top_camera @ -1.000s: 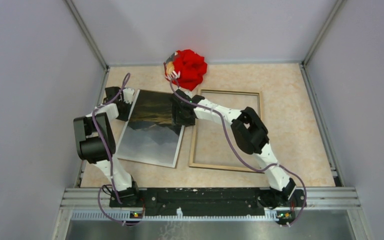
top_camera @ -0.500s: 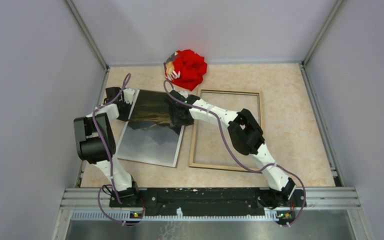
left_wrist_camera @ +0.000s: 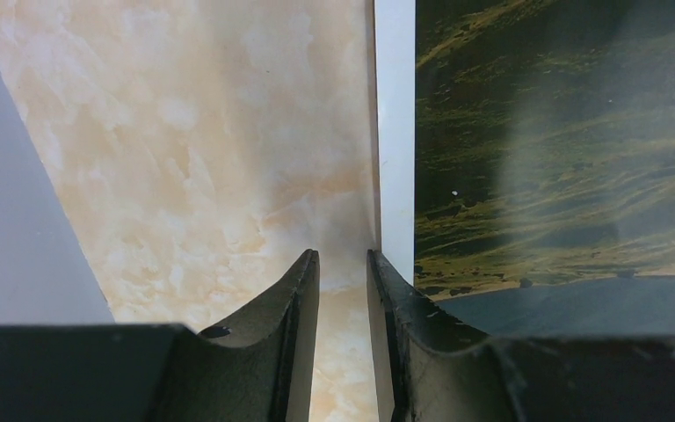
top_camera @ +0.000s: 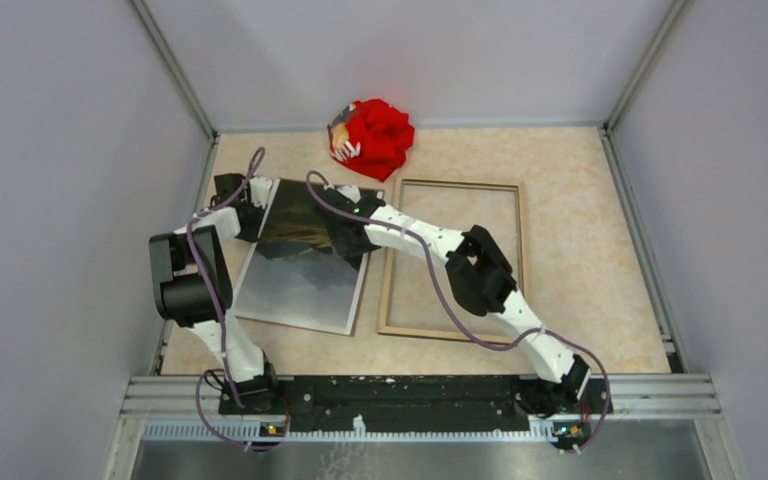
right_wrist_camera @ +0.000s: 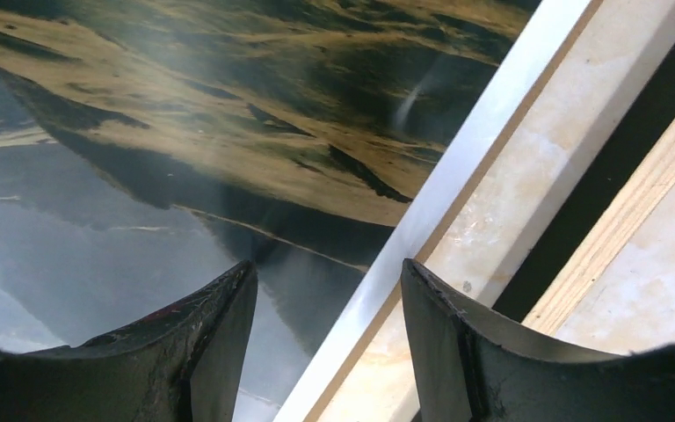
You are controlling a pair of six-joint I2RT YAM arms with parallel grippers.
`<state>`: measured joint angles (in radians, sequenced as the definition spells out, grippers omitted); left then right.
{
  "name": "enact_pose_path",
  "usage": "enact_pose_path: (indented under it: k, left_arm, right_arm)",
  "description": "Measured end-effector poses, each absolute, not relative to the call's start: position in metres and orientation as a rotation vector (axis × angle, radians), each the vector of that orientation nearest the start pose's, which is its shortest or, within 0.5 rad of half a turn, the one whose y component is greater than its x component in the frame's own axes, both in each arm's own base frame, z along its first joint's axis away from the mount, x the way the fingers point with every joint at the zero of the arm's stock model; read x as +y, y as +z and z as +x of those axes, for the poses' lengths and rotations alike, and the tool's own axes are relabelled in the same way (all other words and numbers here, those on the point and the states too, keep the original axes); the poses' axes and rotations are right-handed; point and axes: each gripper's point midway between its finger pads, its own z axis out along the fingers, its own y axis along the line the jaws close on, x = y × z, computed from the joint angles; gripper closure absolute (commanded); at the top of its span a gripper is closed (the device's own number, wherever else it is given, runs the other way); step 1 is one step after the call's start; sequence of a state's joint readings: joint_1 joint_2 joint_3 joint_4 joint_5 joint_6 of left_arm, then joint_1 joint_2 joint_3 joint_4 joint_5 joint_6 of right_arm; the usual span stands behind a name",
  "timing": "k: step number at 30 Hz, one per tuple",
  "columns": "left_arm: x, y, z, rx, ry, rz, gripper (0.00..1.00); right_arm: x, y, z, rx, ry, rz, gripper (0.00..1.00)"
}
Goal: Put the photo into the frame
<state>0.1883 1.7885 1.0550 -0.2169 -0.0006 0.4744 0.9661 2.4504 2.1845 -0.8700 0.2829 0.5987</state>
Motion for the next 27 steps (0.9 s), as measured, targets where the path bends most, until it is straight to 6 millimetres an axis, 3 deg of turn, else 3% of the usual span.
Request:
enact_pose_path:
  k: [8,13,19,27]
  left_arm:
    - [0.084,0.027,0.406,2.507,0.233,0.39,0.66]
    - [0.08,0.027,0.407,2.503,0.217,0.401,0.67]
    - [0.08,0.027,0.407,2.502,0.216,0.402,0.67]
    - [0.08,0.027,0.407,2.502,0.214,0.401,0.67]
  right_arm:
    - [0.473,0.051,0.324,2.514,0.23,-0.482,0.39]
    - [0.485,0.047,0.319,2.498,0.319,-0.495,0.39]
    - [0.459,0.039,0.326,2.549,0.344,-0.398,0.39]
    - [0.396,0.042,0.379,2.577,0.313,-0.117,0.39]
